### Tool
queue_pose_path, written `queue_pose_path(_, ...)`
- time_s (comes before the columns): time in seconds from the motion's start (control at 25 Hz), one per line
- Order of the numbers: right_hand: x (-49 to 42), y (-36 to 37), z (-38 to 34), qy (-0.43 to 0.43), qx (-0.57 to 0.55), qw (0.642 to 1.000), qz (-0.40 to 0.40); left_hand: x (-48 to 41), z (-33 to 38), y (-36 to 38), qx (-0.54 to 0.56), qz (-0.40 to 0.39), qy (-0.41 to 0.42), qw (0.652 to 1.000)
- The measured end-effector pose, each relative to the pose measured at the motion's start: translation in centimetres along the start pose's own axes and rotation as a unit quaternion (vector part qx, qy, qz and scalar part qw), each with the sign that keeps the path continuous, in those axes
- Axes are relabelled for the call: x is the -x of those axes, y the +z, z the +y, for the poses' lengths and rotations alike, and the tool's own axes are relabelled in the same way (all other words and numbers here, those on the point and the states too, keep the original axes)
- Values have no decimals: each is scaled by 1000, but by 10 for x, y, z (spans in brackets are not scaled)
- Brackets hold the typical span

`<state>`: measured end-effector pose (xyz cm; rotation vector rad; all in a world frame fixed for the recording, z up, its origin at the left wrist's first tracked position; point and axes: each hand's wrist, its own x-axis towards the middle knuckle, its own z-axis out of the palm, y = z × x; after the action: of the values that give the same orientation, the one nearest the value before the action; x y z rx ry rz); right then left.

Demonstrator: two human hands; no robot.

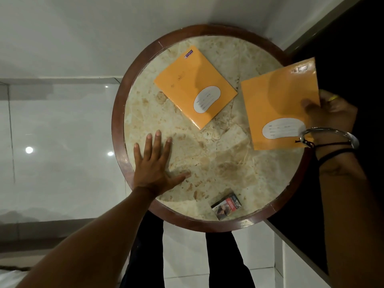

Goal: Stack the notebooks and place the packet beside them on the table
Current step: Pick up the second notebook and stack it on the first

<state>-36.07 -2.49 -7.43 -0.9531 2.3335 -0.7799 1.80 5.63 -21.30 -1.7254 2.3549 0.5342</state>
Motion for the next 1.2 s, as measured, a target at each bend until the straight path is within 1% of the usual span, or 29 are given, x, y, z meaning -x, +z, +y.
queue_pose_path(0.12, -1, 3, -28, -42, 10, 999, -9, 0, 0, -1, -2, -3, -3, 1000)
queue_pose_path(0.2, -2, 17, -49, -36, -24, 998, -38, -1, 0, -2, 6, 0, -2, 1000)
queue_pose_path(0.28, -10, 46, -67, -25, -77, 992, -96, 0, 0, -2, 15, 7, 0, 1000)
queue_pose_path(0.32, -17, 65, -74, -19, -86, 987, -135, 0, 0, -1, 17, 9, 1, 1000)
queue_pose_path(0.4, -28, 106, -86, -12, -85, 973, -215, 1, 0, 0, 23, 16, 1, 1000)
queue_pose_path(0.48, -34, 141, -95, -13, -74, 962, -262, 0, -1, 2, 26, 21, 1, 999)
queue_pose_path(0.52, -39, 153, -95, -10, -53, 961, -272, 0, -1, 2, 25, 22, 1, 999)
queue_pose_path(0.64, -50, 178, -91, -7, 13, 964, -266, -1, -1, 3, 27, 21, 0, 999)
queue_pose_path(0.8, -51, 182, -90, -58, 102, 972, -203, 0, -2, 4, 27, 24, -1, 999)
queue_pose_path(0.84, -48, 180, -92, -61, 135, 967, -209, 0, -2, 4, 26, 25, -1, 999)
queue_pose_path(0.96, -41, 178, -97, -70, 244, 934, -253, 0, -3, 4, 26, 27, 0, 999)
queue_pose_path(1.12, -33, 187, -102, -16, 276, 927, -254, 0, -2, 3, 24, 34, 4, 999)
queue_pose_path(1.2, -31, 186, -104, 24, 255, 929, -267, 0, -2, 3, 24, 38, 5, 999)
